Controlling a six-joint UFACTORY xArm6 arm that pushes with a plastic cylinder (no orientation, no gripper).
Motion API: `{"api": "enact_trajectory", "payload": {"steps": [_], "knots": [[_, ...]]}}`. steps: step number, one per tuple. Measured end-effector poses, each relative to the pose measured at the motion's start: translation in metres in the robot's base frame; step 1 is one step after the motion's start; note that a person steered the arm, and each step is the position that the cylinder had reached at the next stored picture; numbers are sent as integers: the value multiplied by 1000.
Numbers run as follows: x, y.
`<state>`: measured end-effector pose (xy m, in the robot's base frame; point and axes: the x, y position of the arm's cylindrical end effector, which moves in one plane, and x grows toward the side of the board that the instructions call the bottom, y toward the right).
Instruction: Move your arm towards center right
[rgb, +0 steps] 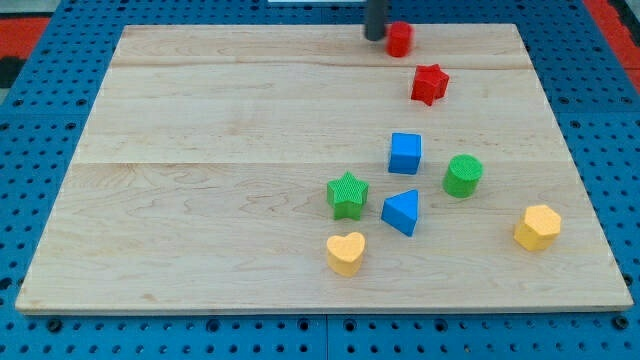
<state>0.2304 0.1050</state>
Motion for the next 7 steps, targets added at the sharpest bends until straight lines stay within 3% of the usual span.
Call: {"api": "enact_trajectory", "payload": {"steps": [1, 3, 5, 7], "knots": [[57, 42], [83, 62], [113, 200], [213, 223]]}}
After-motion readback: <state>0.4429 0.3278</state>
